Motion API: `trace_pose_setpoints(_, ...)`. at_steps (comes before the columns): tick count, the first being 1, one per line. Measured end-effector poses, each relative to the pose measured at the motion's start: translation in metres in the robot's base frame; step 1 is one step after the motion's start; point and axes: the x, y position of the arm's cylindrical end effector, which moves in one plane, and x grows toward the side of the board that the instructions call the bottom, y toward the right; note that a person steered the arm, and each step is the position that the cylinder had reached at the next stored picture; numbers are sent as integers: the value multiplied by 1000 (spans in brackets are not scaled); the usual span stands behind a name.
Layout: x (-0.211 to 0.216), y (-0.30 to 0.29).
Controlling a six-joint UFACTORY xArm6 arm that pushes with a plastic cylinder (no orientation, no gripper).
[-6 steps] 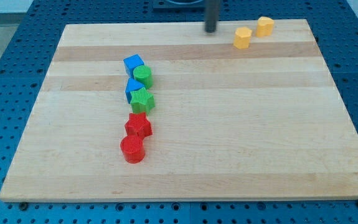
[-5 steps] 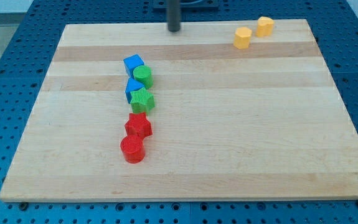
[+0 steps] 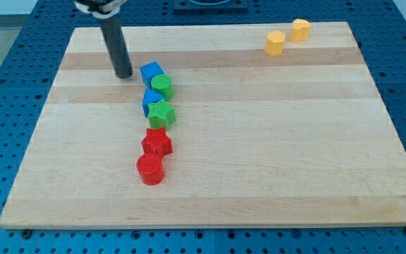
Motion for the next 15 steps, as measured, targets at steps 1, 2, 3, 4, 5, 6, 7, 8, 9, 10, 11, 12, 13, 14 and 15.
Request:
trace_pose_setpoints(1, 70, -5)
trace_pose_setpoints(2, 160, -6)
trace_pose_setpoints(3, 183, -6)
trace_pose_setpoints(4, 186, 3)
trace_pose_setpoints(5, 183, 26)
trace_pose_setpoints(6, 178, 48)
trace_pose_setpoints(7, 175, 71)
trace_pose_setpoints(8, 174, 82)
trace_pose_setpoints(9, 162, 90)
trace_pose_setpoints(10, 140, 91)
trace_pose_setpoints(11, 139, 114)
trace_pose_setpoints(12, 138, 153)
trace_pose_setpoints(13, 138, 158)
trace_pose_setpoints(14, 137, 174)
trace_pose_setpoints(15, 123, 186)
